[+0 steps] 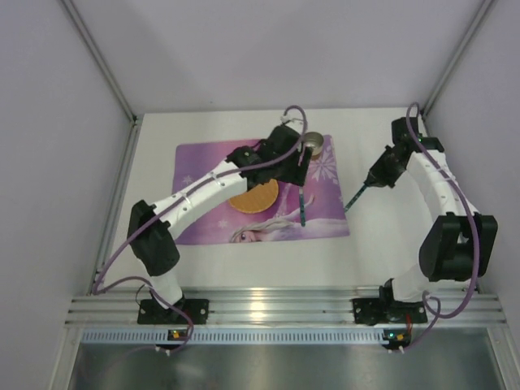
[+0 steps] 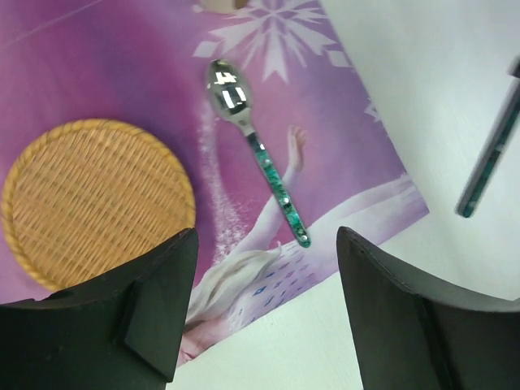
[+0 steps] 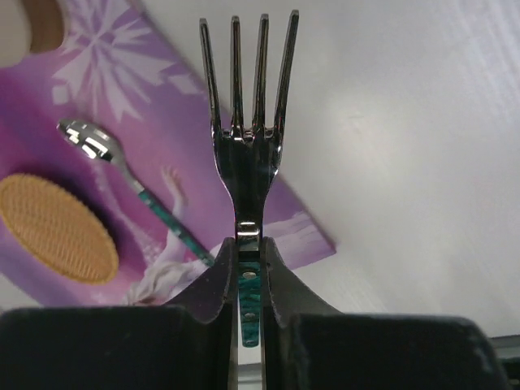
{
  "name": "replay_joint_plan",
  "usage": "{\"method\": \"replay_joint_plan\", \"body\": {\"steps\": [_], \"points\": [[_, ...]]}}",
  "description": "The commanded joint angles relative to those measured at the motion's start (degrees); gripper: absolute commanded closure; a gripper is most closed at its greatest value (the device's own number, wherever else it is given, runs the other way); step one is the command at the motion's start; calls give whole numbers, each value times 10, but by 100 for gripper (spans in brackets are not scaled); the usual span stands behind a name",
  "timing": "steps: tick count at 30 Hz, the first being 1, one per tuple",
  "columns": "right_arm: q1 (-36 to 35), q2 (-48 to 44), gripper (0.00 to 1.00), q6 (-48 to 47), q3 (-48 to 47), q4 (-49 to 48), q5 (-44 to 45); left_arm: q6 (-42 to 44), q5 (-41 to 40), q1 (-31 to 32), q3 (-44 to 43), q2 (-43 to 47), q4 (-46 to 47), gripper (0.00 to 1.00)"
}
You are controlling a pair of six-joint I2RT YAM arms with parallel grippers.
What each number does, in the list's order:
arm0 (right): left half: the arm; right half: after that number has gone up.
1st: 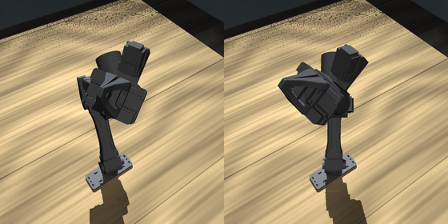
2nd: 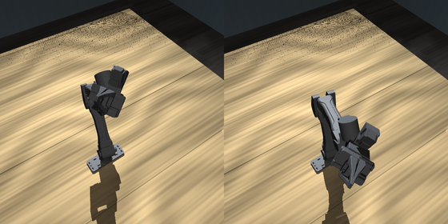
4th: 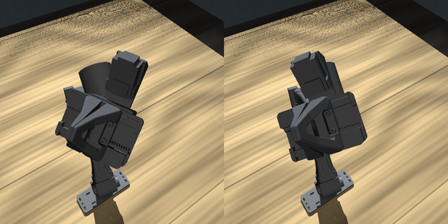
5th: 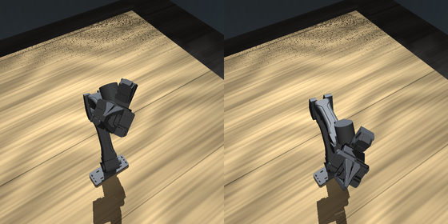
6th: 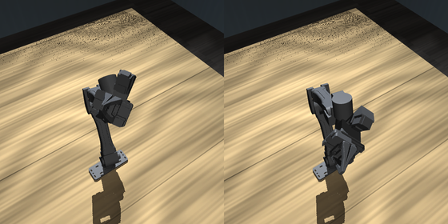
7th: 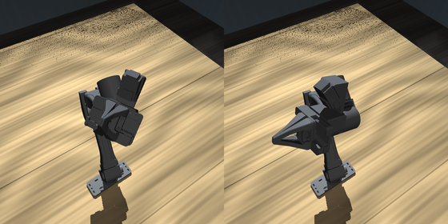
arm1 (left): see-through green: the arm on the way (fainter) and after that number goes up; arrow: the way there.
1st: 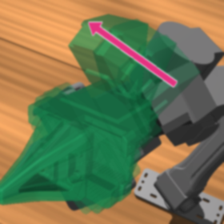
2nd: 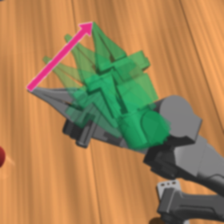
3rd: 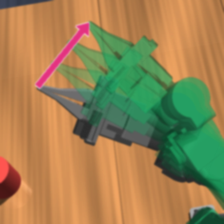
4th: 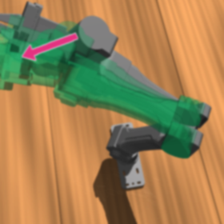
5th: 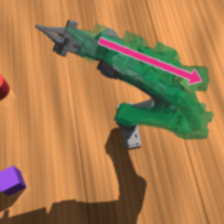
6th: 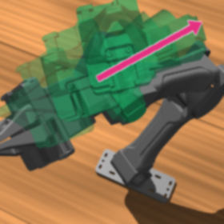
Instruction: Set the dinner table for one person
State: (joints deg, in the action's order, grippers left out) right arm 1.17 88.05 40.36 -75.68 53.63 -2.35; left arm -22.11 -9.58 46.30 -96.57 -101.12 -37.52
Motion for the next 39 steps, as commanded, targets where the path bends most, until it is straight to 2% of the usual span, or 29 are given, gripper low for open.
{"method": "replay_joint_plan", "body": {"steps": [1,9,17,20,21,23,26,33,34,38,39], "points": [[-61,17,100,38,-49,36,-86,88,-116,70,-38,-21,-3,26],[-137,37,100,67,-133,42,-167,120,-120,137,-96,-64,-9,28],[-151,33,100,68,-120,37,-204,106,-97,164,-158,-112,-52,28],[-152,29,100,64,-123,38,-214,100,-126,174,-171,-129,-69,34],[-151,28,100,64,-124,38,-217,98,-138,175,-182,-133,-77,42],[-152,24,100,65,-125,39,-232,90,-175,174,-196,-153,-111,50],[-152,19,100,65,-124,40,-247,92,-208,174,-220,-176,-147,51],[-151,17,100,58,-123,45,-266,94,-261,177,-226,-188,-158,51],[-151,17,100,57,-123,46,-267,95,-266,177,-227,-187,-157,53],[-151,22,100,51,-120,46,-274,99,-281,178,-230,-188,-158,82],[-151,24,100,51,-120,46,-276,101,-283,178,-231,-188,-158,86]]}}
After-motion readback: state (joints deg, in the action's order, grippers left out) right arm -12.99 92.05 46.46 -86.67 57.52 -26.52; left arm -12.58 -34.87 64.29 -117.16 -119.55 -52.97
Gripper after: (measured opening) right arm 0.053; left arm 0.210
